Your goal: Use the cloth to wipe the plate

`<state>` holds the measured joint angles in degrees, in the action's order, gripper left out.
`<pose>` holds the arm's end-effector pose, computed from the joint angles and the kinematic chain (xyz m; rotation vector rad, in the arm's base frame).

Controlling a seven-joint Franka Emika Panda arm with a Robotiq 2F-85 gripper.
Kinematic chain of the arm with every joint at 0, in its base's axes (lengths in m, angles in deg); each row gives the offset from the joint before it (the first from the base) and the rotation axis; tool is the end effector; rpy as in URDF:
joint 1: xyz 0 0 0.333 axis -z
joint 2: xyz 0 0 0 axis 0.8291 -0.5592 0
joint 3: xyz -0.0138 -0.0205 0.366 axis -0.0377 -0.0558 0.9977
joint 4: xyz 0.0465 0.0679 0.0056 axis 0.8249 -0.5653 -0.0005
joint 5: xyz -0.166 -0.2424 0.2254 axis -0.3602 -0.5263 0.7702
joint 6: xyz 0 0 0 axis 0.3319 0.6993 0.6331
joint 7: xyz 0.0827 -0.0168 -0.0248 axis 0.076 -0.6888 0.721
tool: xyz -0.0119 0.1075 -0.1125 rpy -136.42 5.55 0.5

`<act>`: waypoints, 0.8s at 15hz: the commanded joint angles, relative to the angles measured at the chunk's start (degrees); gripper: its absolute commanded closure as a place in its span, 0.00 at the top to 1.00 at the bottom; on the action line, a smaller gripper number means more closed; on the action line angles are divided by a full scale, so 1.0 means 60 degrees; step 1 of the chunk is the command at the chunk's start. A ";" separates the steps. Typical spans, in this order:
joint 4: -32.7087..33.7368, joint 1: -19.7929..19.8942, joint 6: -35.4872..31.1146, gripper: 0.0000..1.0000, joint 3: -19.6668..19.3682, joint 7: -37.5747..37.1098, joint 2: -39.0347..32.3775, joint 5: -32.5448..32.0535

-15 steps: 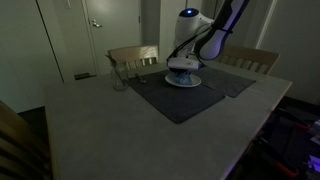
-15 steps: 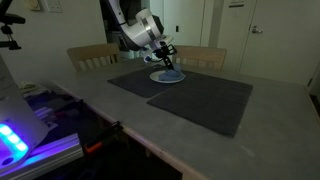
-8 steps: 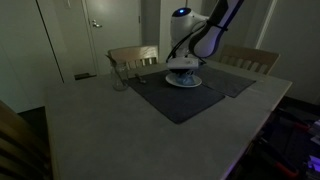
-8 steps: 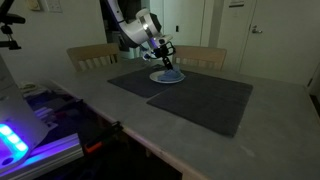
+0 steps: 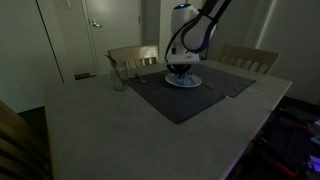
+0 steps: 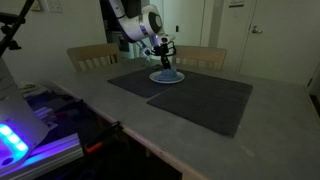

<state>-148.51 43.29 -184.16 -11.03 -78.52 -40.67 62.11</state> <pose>0.6476 0.0274 0.1706 2.7709 -1.0024 0.3772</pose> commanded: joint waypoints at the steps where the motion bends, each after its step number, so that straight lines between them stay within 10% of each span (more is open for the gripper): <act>1: -0.0028 0.0356 0.0374 0.02 0.0624 0.1169 -0.0137 0.1194; 12: 0.0137 0.0600 0.0349 0.02 0.1107 0.2200 -0.0126 0.3881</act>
<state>-147.96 45.30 -182.37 -6.66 -67.24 -40.06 81.54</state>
